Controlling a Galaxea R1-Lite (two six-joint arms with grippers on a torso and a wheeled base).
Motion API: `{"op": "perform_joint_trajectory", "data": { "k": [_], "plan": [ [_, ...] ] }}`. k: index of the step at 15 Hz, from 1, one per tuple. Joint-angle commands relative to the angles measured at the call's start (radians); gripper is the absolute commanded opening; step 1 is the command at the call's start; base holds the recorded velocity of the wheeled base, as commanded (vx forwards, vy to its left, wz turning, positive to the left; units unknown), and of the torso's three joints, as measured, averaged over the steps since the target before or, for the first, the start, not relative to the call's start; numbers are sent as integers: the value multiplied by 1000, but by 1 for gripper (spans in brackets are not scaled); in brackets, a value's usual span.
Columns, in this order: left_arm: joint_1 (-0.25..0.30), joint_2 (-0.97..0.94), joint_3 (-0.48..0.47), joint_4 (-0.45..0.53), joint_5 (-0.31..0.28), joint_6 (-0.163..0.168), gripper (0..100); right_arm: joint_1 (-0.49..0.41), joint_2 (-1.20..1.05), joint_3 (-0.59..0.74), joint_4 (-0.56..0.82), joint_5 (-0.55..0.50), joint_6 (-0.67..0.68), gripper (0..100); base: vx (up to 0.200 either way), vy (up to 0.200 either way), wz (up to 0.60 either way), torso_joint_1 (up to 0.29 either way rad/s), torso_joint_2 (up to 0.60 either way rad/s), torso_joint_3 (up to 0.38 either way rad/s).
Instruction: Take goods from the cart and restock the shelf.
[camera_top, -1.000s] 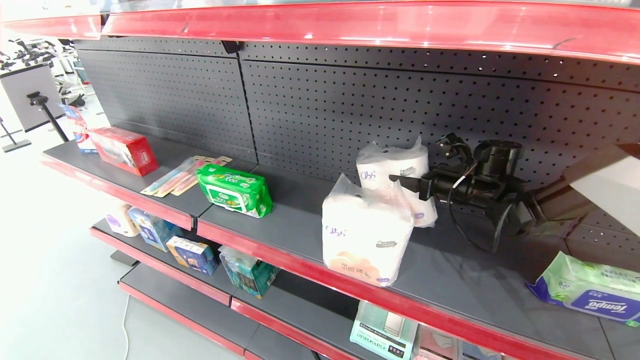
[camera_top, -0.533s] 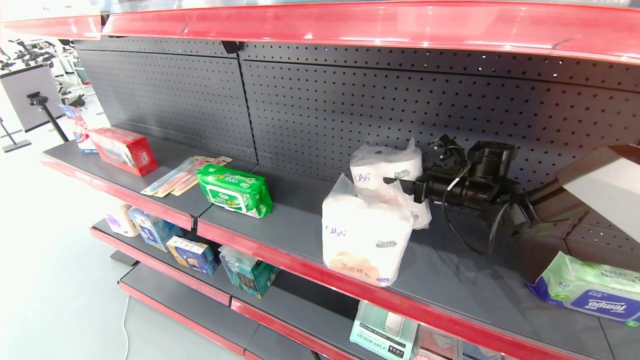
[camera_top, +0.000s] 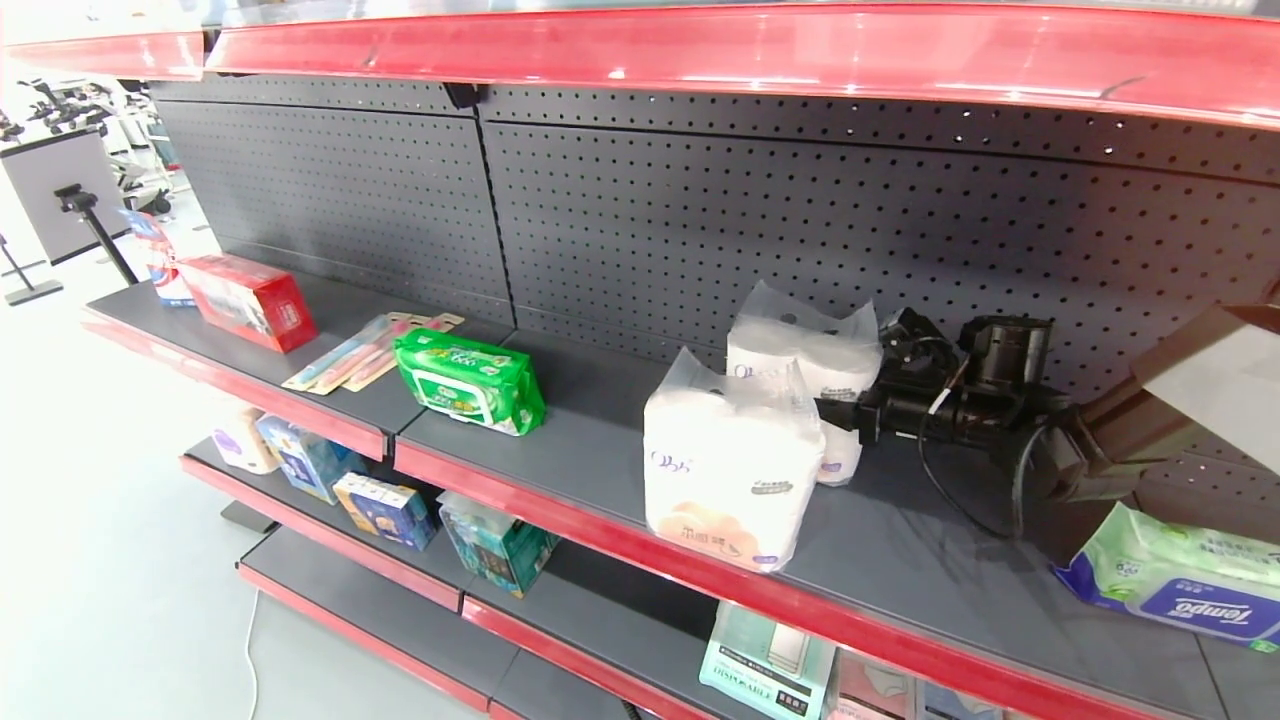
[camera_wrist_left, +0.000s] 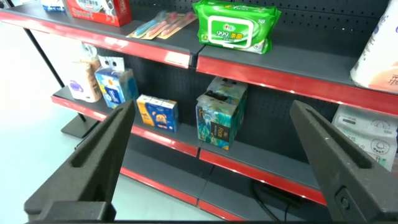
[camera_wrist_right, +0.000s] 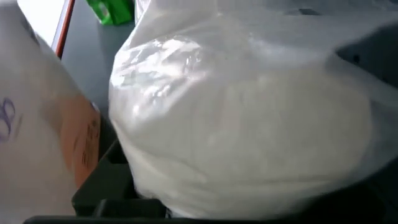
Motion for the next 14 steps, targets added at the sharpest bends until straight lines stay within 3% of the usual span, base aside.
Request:
{"op": "perform_joint_trajectory", "data": {
  "k": [1, 7, 14],
  "plan": [
    [0, 1, 0, 0, 1, 0, 100, -27, 2, 29, 1, 29, -29, 0, 0, 0, 0, 0, 0, 0],
    [0, 1, 0, 0, 1, 0, 100, -65, 5, 43, 2, 98, -60, 0, 0, 0, 0, 0, 0, 0],
    [0, 1, 0, 0, 1, 0, 100, -40, 6, 68, 2, 98, -65, 0, 0, 0, 0, 0, 0, 0]
  ]
}}
